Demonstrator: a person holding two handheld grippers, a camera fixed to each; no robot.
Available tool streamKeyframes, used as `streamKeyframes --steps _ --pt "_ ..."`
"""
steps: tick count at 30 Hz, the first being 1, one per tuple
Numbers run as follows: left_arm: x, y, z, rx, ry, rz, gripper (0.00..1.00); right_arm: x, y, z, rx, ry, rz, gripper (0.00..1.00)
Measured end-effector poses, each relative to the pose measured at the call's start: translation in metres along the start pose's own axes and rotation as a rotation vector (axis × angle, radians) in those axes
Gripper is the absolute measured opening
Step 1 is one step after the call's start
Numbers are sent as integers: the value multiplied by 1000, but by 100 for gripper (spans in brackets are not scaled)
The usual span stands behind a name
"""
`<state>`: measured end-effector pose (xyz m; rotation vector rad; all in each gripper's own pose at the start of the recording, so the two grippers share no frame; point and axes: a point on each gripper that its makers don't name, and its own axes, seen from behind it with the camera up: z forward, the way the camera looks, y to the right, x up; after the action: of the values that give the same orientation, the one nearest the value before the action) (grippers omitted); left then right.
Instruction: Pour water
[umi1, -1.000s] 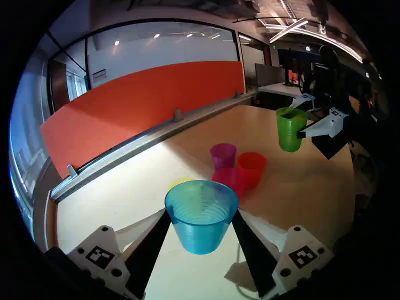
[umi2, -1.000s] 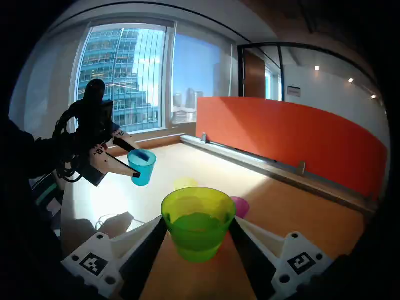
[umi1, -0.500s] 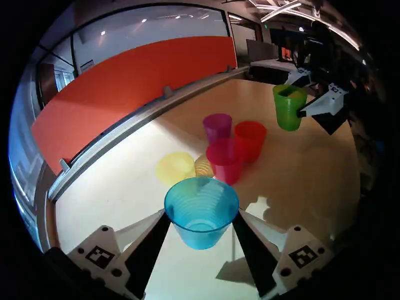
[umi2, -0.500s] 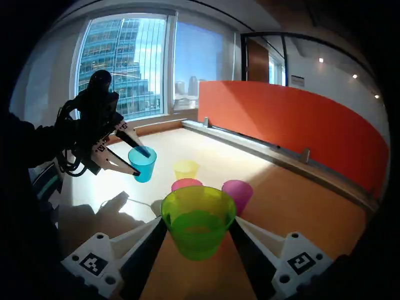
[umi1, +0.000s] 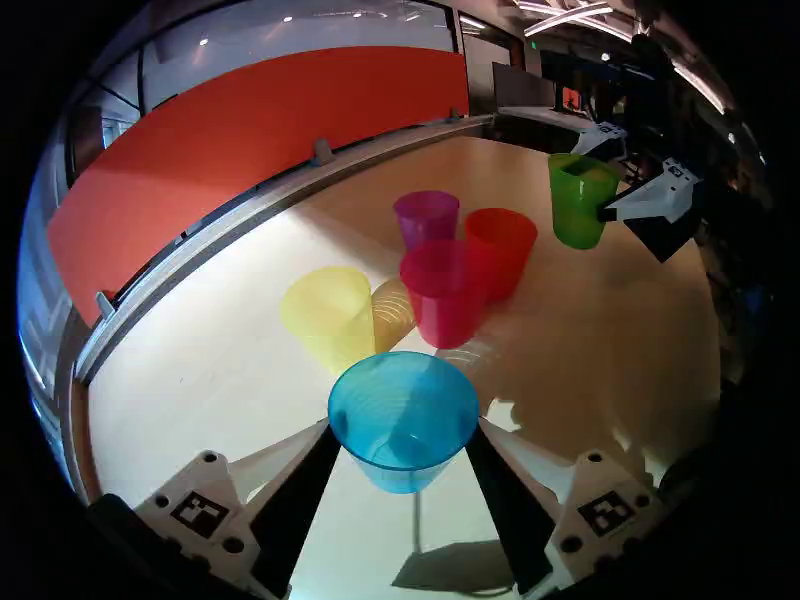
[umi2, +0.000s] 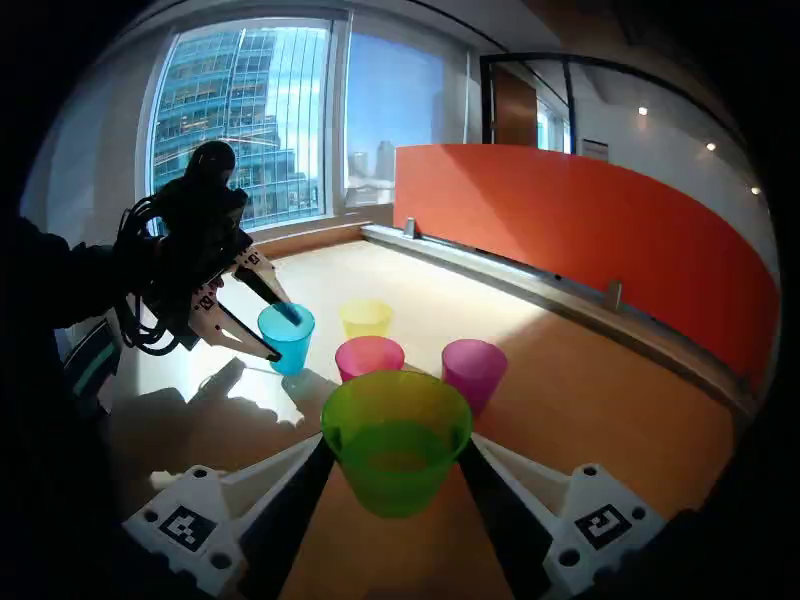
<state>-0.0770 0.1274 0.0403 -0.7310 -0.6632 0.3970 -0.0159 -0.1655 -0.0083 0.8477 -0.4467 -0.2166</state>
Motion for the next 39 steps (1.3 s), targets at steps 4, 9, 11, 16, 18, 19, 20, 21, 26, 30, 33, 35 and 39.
streamKeyframes --steps 4,9,11,16,18,19,20,21,26,30,33,35,39 --pt "-3 -1 5 -5 -2 -8 85 -3 1 2 -1 -5 5 88" --pt "-3 -4 7 -10 9 -27 84 -5 2 5 -3 -10 11 88" --pt "-4 -5 7 -15 12 -39 85 -6 3 6 -4 -13 13 88" --pt "-11 -7 5 -17 8 -55 85 -8 5 8 -9 -17 17 88" --pt "-15 -8 4 -17 3 -59 85 -9 5 8 -10 -18 19 88" --pt "-17 -8 4 -19 -1 -62 85 -9 5 8 -11 -18 20 88" --pt "-19 -7 4 -21 -4 -65 85 -9 6 8 -12 -18 21 88" --pt "-20 -7 4 -22 -6 -66 85 -9 5 8 -12 -18 22 88" --pt "-24 -7 5 -19 -16 -65 85 -10 4 9 -10 -19 25 88" --pt "-30 -3 4 -29 -40 -57 84 -12 4 9 -12 -20 27 88" --pt "-38 -1 2 -24 -63 -42 84 -14 4 10 -14 -23 29 88" --pt "-43 -2 1 -15 -77 -32 85 -16 4 11 -14 -25 32 88" --pt "-52 -1 -3 -8 -97 -28 85 -22 4 12 -14 -33 35 88"
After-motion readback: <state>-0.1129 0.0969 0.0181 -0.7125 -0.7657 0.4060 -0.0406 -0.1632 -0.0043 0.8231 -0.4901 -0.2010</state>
